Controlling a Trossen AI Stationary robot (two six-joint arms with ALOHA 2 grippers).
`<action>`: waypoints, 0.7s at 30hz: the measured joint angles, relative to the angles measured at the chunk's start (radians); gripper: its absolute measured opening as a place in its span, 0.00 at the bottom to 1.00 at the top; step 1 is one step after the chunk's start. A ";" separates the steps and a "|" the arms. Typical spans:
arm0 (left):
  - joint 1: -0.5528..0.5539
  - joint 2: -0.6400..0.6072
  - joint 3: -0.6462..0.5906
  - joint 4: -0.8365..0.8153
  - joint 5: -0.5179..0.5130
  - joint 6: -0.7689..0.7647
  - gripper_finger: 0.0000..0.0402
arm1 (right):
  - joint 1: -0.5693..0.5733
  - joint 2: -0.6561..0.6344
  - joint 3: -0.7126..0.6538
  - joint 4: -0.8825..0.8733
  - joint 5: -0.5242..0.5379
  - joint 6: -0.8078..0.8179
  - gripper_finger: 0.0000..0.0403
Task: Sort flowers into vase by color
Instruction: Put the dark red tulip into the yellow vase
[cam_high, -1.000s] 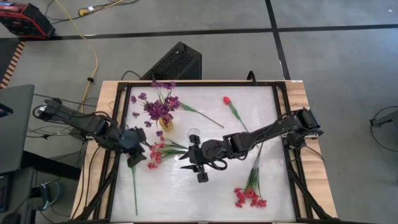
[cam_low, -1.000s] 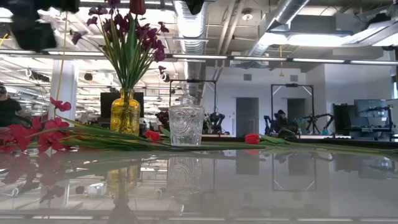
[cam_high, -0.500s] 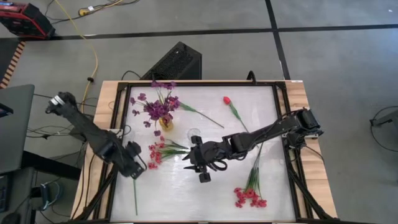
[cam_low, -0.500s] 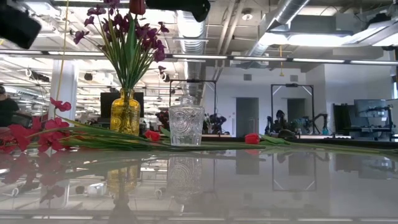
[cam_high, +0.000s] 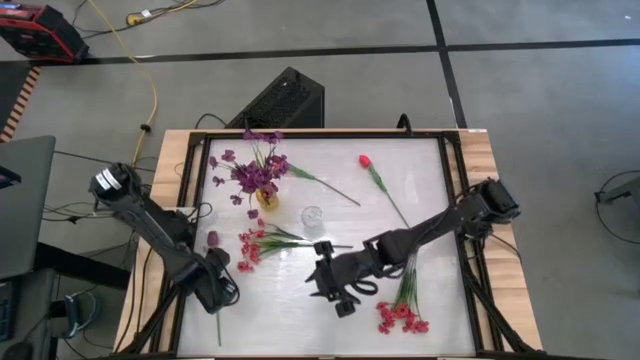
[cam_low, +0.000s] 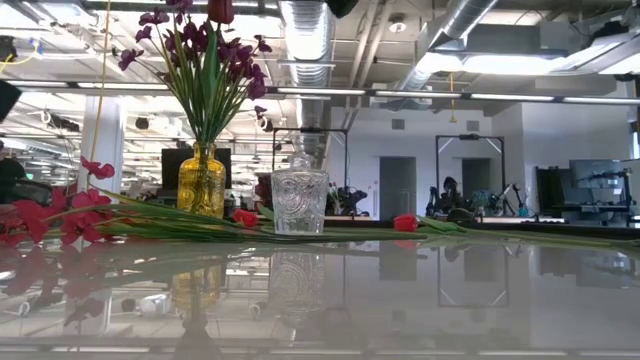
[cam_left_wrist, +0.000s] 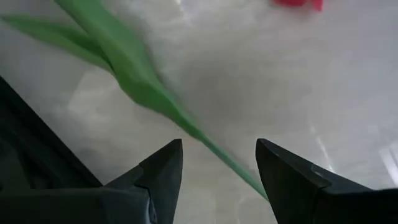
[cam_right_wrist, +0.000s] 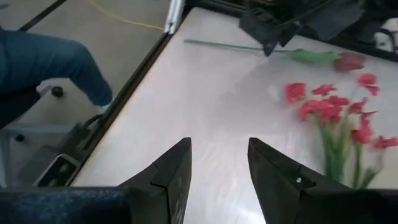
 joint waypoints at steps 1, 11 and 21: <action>-0.008 0.007 0.004 0.005 -0.002 -0.018 0.48 | 0.009 0.000 0.000 -0.004 0.000 0.000 0.45; -0.112 0.009 0.007 0.065 -0.080 -0.229 0.48 | 0.076 0.000 0.000 -0.014 0.000 0.024 0.45; -0.126 0.118 0.002 0.088 -0.110 -0.291 0.48 | 0.119 0.000 0.000 -0.017 0.001 0.025 0.45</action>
